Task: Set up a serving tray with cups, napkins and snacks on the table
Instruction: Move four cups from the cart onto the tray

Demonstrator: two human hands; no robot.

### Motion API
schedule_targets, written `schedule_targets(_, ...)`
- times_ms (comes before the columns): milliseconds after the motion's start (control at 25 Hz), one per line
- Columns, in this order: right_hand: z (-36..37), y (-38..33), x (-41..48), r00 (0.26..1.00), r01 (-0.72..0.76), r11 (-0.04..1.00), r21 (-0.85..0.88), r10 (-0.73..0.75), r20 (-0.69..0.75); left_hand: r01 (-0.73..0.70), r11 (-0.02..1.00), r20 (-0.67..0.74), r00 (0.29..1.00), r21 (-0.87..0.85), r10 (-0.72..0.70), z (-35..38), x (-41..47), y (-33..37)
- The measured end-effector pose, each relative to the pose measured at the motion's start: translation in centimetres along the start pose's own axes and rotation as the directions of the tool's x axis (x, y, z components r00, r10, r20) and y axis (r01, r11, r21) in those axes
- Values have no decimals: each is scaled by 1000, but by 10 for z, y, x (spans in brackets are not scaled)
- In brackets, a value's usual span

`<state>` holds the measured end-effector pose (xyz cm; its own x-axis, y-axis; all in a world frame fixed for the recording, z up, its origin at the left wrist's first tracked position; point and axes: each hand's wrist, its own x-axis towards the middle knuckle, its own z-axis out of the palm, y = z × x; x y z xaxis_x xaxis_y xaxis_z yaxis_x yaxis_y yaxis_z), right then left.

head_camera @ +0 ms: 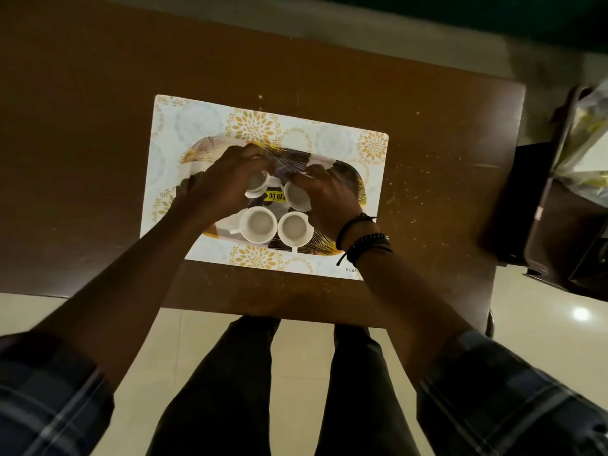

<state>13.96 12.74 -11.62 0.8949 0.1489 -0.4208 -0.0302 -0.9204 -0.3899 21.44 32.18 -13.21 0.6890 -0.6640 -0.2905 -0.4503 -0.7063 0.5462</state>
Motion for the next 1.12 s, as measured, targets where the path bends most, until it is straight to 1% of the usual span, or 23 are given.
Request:
schedule_targets(120, 3, -2, 6, 1000, 5, 998, -57, -3, 24, -70, 997, 103, 992, 38, 66, 2, 0, -9)
schedule_targets(200, 4, -2, 7, 1000, 2, 998, -58, 0, 28, -58, 998, 141, 989, 21, 54, 1, -1, -12)
schedule_targets(400, 7, 3, 8, 998, -5, 1000, -11, 6, 55, 76, 996, 59, 995, 52, -79, -2, 0, -8)
schedule_targets(520, 6, 0, 13, 998, 29, 999, 27, -30, 57, 219, 974, 85, 971, 58, -223, -3, 4, -2)
schedule_targets(600, 5, -1, 16, 998, 41, 996, 75, -44, 37, 291, 955, 55, 954, 62, -294, 0, 5, 5)
schedule_targets(680, 6, 2, 16, 1000, 21, 996, 82, -21, -10, 322, 943, 6, 946, 86, -324, 1, 6, 11)
schedule_targets(800, 11, 5, 13, 996, -60, 994, 88, 65, -62, 342, 933, -24, 940, 109, -342, 1, 7, 13)
schedule_targets(1000, 12, 5, 10, 999, 8, 984, 176, -2, -38, 350, 931, -20, 937, 107, -349, 0, 6, 16)
schedule_targets(1120, 10, 6, 0, 999, -9, 972, 236, 18, -36, 396, 914, 26, 916, 90, -399, 0, 1, 20)
